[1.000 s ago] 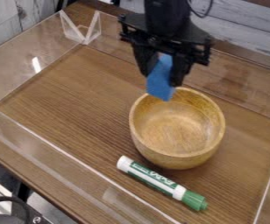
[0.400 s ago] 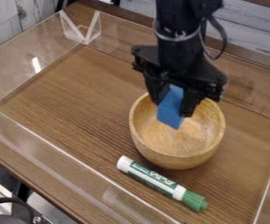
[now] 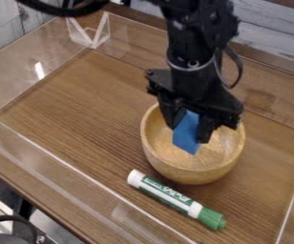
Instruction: Put the blue block in the brown bowl
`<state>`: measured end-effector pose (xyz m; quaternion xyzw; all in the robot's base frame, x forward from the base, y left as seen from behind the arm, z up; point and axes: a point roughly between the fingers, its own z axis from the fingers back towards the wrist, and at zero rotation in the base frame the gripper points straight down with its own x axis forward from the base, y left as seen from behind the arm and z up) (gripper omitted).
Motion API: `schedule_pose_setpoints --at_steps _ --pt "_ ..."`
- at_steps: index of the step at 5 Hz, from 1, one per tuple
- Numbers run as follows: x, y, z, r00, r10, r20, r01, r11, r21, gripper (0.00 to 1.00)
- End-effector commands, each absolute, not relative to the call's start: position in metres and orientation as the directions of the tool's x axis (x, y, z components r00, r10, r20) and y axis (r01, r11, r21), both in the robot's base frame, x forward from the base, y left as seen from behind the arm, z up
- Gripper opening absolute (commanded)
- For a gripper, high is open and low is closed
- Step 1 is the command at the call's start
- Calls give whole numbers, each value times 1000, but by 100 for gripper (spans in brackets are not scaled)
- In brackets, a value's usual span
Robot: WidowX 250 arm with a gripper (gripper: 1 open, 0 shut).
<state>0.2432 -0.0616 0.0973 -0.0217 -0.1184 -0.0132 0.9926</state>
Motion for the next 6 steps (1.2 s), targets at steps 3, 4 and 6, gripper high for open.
schedule_pose_setpoints --at_steps 3,4,6 --pt "254 -63 83 958 -32 284 55 996 -70 100" --pt "253 -63 85 961 -21 275 47 995 -88 100" --pt "254 -61 90 966 -11 260 42 993 -113 100"
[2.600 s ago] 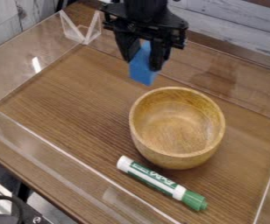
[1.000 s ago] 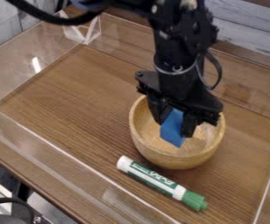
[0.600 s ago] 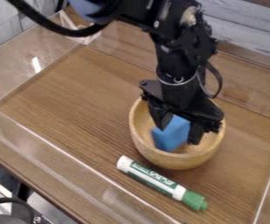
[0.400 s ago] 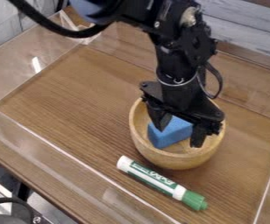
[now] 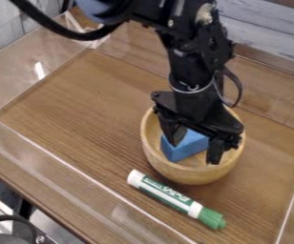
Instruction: Put the blue block in the brown bowl
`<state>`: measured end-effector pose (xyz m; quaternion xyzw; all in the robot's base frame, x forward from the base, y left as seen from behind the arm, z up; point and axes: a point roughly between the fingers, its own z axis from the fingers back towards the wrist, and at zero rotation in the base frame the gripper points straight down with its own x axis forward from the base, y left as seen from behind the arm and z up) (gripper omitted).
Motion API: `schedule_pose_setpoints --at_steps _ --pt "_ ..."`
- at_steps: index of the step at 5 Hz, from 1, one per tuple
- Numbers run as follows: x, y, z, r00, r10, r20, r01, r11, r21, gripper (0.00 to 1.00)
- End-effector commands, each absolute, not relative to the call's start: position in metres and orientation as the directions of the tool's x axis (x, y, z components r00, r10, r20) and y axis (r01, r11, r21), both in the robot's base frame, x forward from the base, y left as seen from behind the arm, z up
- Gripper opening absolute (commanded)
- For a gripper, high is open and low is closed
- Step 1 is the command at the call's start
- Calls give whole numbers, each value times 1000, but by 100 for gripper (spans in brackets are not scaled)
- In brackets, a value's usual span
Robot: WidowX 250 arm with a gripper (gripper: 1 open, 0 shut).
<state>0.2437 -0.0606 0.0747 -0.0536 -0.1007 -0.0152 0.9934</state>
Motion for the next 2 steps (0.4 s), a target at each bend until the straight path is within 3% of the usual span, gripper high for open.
schedule_pose_setpoints --at_steps 1,2 --pt "256 -59 92 966 -8 257 41 991 -124 100" --pt "261 -55 96 965 0 264 38 989 -140 100"
